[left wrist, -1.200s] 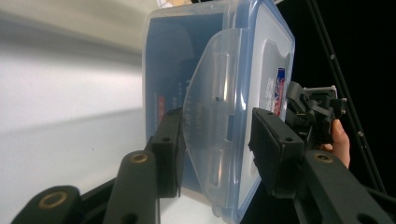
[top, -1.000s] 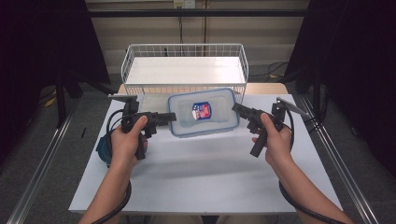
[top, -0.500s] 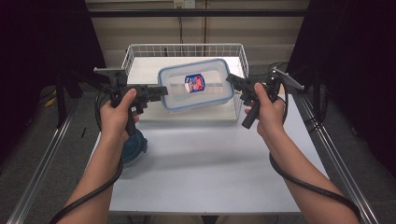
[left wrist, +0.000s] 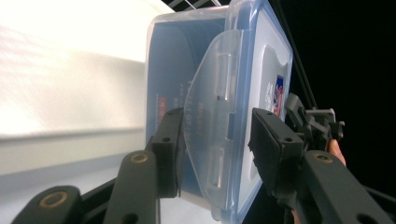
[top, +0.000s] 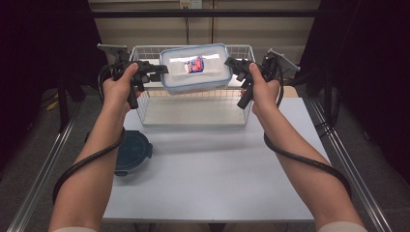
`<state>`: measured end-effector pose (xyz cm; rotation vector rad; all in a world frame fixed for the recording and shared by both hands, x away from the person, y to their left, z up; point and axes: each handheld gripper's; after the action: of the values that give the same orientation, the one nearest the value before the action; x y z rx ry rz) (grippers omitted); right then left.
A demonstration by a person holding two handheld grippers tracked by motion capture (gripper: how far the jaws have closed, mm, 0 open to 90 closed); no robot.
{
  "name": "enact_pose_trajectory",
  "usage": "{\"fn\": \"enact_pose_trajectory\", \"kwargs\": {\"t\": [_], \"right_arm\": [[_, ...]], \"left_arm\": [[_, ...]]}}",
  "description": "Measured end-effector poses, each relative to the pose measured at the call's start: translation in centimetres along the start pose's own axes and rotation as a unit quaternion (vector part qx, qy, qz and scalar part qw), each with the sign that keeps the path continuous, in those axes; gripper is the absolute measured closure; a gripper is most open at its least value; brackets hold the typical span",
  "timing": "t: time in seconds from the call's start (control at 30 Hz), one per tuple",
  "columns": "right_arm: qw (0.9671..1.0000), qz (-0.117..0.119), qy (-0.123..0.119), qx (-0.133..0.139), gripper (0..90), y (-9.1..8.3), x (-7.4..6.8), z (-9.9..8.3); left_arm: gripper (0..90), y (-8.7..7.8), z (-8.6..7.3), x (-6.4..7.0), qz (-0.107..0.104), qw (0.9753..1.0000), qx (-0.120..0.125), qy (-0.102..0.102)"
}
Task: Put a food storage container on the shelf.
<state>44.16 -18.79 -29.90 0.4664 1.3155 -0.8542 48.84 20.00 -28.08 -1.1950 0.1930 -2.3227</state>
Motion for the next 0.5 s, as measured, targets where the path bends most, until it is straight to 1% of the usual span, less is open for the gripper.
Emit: {"fn": "enact_pose_trajectory", "kwargs": {"t": [0.1,0.13,0.17,0.2,0.23,0.27,0.3,0.33,0.37,0.4,0.43,0.47,0.5], "right_arm": [[0.9999,-0.010,0.011,0.006,57.8,1.0,0.1,0.4],[0.9998,-0.011,0.012,0.008,57.6,1.3,0.1,0.5],[0.9998,-0.016,0.012,0.009,57.7,1.6,0.1,0.6],[0.9997,-0.016,0.017,0.010,57.6,1.8,0.0,0.7],[0.9996,-0.019,0.016,0.010,57.6,2.1,0.0,0.8],[0.9996,-0.019,0.020,0.009,57.6,2.3,-0.1,0.8],[0.9996,-0.022,0.019,0.006,57.6,2.6,-0.2,0.8],[0.9995,-0.024,0.018,0.006,57.5,2.9,-0.3,0.8],[0.9994,-0.026,0.018,0.009,57.4,3.2,-0.4,0.8],[0.9993,-0.027,0.020,0.013,57.5,3.5,-0.4,0.9],[0.9992,-0.029,0.023,0.017,57.4,3.8,-0.3,0.9],[0.9990,-0.031,0.023,0.022,57.2,4.1,-0.3,1.0],[0.9988,-0.034,0.022,0.025,57.0,4.4,-0.4,1.1]], "left_arm": [[56.2,0.4,1.2,-0.5,0.008,1.0000,0.001,-0.005],[56.4,0.5,1.7,-0.8,0.008,0.9998,0.003,-0.015],[56.4,0.6,2.0,-0.9,0.010,0.9998,0.003,-0.016],[56.4,0.7,2.4,-1.1,0.010,0.9997,0.004,-0.023],[56.4,0.7,2.7,-1.3,0.012,0.9997,0.007,-0.022],[56.4,0.7,3.0,-1.5,0.018,0.9995,0.009,-0.022],[56.2,0.7,3.3,-1.7,0.021,0.9993,0.012,-0.027],[56.2,0.7,3.6,-2.0,0.020,0.9995,0.008,-0.024],[56.2,0.9,3.8,-2.1,0.024,0.9990,0.019,-0.034],[56.2,0.9,3.9,-2.2,0.025,0.9988,0.019,-0.038],[56.1,1.0,4.0,-2.5,0.024,0.9991,0.014,-0.031],[56.0,1.1,4.2,-2.7,0.025,0.9990,0.016,-0.033],[55.8,1.3,4.3,-2.6,0.030,0.9983,0.026,-0.042]]}}
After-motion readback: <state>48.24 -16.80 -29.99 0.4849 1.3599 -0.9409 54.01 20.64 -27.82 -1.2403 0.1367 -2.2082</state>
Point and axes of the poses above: each handheld gripper's, and its own axes: y roughly forward along the jaws, z roughly out of its top, x roughly to its right, and after that the axes turned 15 degrees about y, right-handed
